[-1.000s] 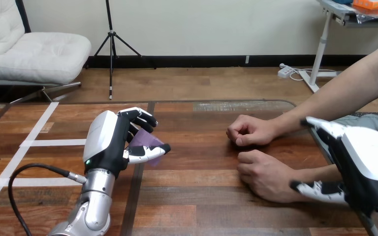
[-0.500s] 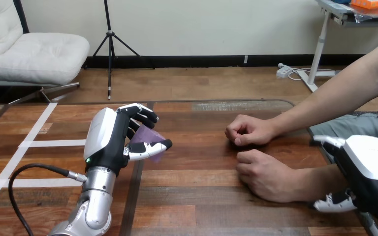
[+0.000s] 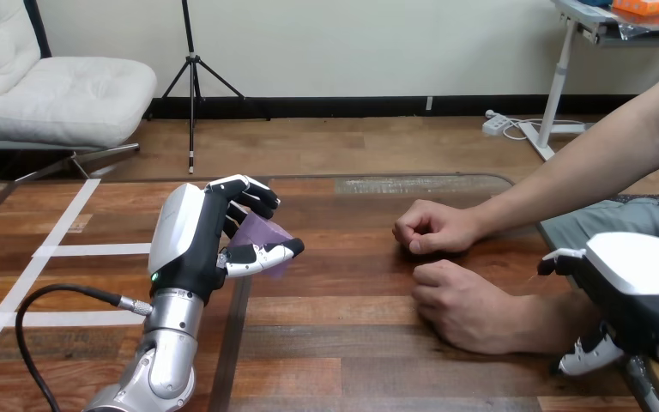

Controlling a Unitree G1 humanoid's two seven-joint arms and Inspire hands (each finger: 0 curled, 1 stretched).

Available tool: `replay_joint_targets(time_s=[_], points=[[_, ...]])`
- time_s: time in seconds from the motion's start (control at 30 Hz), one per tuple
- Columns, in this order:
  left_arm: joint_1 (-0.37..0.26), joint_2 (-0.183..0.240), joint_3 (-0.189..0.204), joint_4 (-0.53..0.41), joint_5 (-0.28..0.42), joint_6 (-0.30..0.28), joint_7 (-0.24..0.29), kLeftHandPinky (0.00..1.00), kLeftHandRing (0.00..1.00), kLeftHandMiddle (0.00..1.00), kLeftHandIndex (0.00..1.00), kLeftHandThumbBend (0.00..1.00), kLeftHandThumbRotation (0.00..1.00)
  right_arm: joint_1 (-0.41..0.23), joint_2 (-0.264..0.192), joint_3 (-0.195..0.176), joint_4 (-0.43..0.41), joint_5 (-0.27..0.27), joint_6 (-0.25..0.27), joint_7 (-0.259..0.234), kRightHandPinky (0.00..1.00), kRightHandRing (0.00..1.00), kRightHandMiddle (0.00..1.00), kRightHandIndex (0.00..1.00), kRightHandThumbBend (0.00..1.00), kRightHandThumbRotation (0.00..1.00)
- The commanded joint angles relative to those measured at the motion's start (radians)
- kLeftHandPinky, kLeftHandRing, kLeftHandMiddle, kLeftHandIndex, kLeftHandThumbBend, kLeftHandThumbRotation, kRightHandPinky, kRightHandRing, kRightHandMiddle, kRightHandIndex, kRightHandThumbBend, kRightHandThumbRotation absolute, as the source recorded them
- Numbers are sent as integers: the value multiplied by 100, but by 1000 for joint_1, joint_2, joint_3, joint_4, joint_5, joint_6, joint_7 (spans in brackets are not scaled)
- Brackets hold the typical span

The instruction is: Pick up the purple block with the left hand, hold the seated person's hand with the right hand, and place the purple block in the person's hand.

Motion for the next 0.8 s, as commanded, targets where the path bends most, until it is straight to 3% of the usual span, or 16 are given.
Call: replay_joint_targets(time_s=[0.0,0.17,0.27,0.77], points=[[-73,-7,14,-44,-15,-24,3,39,45,51,52,63,0,-97,-40,19,-16,-24,14,32,82,82,83,81,89,7],[-73,-7,14,-46,-14,-25,3,39,45,51,52,63,0,-124,-51,38,1,-37,26,61,81,82,82,80,89,6],[-70,-2,14,-46,-12,-32,6,39,44,51,52,63,0,-189,-70,91,80,-82,18,93,81,81,82,80,87,6],[-67,6,12,-47,-8,-32,12,39,45,51,52,64,0,-278,-91,173,206,-134,-5,108,84,82,83,81,85,11]])
